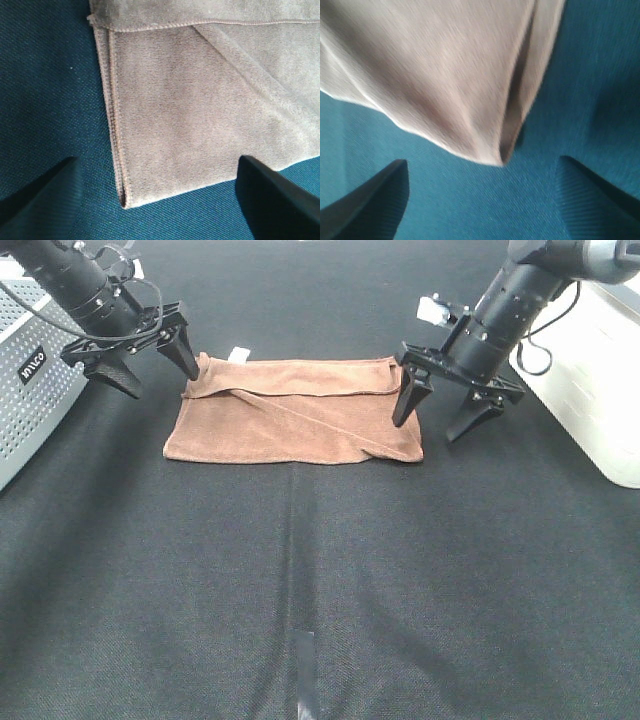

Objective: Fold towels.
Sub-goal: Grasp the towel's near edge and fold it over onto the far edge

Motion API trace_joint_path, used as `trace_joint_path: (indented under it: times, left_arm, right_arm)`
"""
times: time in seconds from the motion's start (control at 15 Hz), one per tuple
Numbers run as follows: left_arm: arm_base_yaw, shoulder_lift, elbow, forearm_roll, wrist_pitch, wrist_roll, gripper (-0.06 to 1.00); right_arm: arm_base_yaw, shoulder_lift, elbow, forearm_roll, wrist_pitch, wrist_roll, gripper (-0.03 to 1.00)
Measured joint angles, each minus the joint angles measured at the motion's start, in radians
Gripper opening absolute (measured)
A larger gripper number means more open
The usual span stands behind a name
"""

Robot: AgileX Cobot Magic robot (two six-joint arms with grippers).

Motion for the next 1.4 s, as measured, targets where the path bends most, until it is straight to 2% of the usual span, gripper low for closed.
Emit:
trace_joint_path:
  times: [0.2, 0.33, 0.4, 0.53, 0.67, 0.87, 1.4]
  left_arm:
    - [-0.007, -0.005, 0.015, 0.003, 0.000, 0.000, 0.78]
    - [-0.063, -0.045, 0.146, 0.020, -0.034, 0.000, 0.78]
    - [-0.063, -0.045, 0.146, 0.020, -0.034, 0.000, 0.78]
    - [-0.089, -0.102, 0.335, 0.020, -0.146, 0.000, 0.77]
    - [-0.079, -0.205, 0.547, 0.021, -0.294, 0.009, 0.77]
    - [-0.066, -0.374, 0.808, 0.007, -0.616, -0.016, 0.76]
    - [-0.060, -0.341, 0.818, -0.001, -0.713, -0.015, 0.76]
  right_arm:
    - [0.000, 0.000, 0.032, -0.001, -0.016, -0.019, 0.76]
    - [0.000, 0.000, 0.033, -0.001, -0.019, -0.030, 0.76]
    - [0.000, 0.000, 0.033, -0.001, -0.019, -0.030, 0.76]
    - [0.000, 0.000, 0.033, -0.001, -0.019, -0.032, 0.76]
    - [0.000, 0.000, 0.033, -0.001, -0.019, -0.032, 0.76]
    - [0.000, 0.000, 0.033, 0.007, -0.024, -0.032, 0.76]
    - [0.000, 0.000, 0.033, 0.005, -0.109, -0.019, 0.76]
